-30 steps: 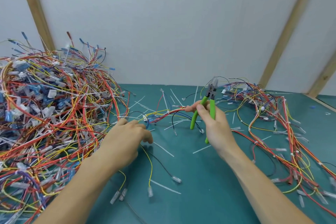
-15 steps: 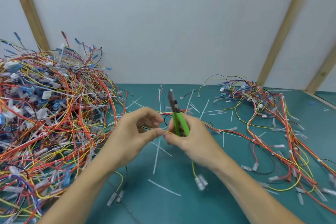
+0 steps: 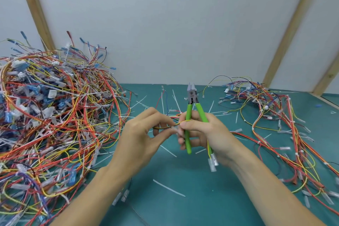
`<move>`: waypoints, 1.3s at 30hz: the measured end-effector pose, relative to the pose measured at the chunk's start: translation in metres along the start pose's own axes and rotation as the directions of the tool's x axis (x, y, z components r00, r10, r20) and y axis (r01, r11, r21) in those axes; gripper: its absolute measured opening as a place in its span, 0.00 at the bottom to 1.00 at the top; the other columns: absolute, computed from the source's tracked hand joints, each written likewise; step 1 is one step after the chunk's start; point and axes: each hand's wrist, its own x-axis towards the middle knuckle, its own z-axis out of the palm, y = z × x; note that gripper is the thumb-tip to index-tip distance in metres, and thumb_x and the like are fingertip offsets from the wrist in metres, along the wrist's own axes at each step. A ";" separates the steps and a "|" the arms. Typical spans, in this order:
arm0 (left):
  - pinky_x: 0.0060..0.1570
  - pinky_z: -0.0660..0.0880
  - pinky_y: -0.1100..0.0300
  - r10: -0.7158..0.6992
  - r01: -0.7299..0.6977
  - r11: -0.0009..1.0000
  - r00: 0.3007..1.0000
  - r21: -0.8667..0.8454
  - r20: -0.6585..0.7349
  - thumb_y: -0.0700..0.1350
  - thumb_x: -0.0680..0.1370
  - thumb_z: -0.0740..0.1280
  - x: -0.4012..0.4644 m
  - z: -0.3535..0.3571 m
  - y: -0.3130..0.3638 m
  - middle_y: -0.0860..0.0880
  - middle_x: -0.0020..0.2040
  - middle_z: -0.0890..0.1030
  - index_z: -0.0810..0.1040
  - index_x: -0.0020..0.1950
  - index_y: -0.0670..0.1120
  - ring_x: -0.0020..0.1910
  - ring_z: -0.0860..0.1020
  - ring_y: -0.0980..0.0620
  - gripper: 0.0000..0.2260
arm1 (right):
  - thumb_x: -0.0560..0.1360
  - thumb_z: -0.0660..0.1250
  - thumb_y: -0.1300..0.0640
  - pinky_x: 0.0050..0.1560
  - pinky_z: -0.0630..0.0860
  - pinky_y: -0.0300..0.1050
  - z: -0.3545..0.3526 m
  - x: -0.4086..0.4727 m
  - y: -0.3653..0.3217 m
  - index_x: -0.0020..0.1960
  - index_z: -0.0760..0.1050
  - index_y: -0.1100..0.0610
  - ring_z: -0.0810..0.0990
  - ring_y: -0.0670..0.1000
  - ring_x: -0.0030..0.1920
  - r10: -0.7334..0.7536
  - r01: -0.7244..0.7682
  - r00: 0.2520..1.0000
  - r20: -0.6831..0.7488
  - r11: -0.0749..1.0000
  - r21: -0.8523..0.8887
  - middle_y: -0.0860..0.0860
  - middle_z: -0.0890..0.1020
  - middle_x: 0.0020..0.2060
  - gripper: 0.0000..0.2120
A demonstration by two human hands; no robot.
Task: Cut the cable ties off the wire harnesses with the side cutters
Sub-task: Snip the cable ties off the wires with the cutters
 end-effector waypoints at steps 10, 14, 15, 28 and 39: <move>0.31 0.65 0.67 -0.496 0.545 0.770 0.839 -0.334 0.225 0.46 0.78 0.72 0.002 0.003 -0.012 0.51 0.33 0.82 0.86 0.42 0.47 0.31 0.70 0.58 0.07 | 0.75 0.61 0.39 0.38 0.78 0.55 -0.029 0.001 -0.015 0.44 0.82 0.56 0.80 0.53 0.33 -0.191 0.062 0.946 -0.264 0.901 -0.429 0.55 0.86 0.39 0.22; 0.31 0.66 0.66 -0.532 0.629 0.734 0.766 -0.256 0.361 0.48 0.77 0.73 0.000 0.005 -0.015 0.51 0.34 0.83 0.87 0.42 0.52 0.31 0.70 0.56 0.05 | 0.79 0.67 0.38 0.45 0.76 0.52 -0.036 -0.002 -0.014 0.48 0.83 0.46 0.81 0.52 0.41 -0.151 0.048 0.986 -0.070 0.661 -0.749 0.49 0.85 0.41 0.14; 0.31 0.69 0.66 -0.538 0.644 0.724 0.751 -0.246 0.383 0.48 0.77 0.73 -0.001 0.006 -0.015 0.52 0.34 0.83 0.86 0.40 0.54 0.30 0.73 0.56 0.06 | 0.78 0.68 0.38 0.49 0.76 0.53 -0.038 -0.002 -0.014 0.50 0.83 0.45 0.81 0.53 0.43 -0.113 0.034 0.992 -0.051 0.647 -0.762 0.49 0.85 0.41 0.12; 0.28 0.75 0.57 -0.646 0.738 0.611 0.674 -0.286 0.358 0.47 0.77 0.73 -0.004 0.009 -0.019 0.51 0.34 0.77 0.83 0.42 0.49 0.32 0.85 0.44 0.05 | 0.59 0.76 0.32 0.57 0.81 0.52 -0.057 -0.012 -0.024 0.49 0.83 0.38 0.84 0.43 0.47 0.072 -0.034 0.997 0.011 0.593 -0.805 0.38 0.87 0.45 0.21; 0.20 0.69 0.60 -0.570 0.632 0.754 0.765 -0.179 0.301 0.50 0.77 0.73 -0.007 0.009 -0.024 0.52 0.39 0.76 0.82 0.42 0.54 0.29 0.84 0.46 0.04 | 0.66 0.81 0.41 0.44 0.76 0.31 -0.050 -0.007 -0.015 0.47 0.84 0.39 0.81 0.40 0.42 0.005 0.042 0.998 0.055 0.574 -0.818 0.38 0.86 0.42 0.11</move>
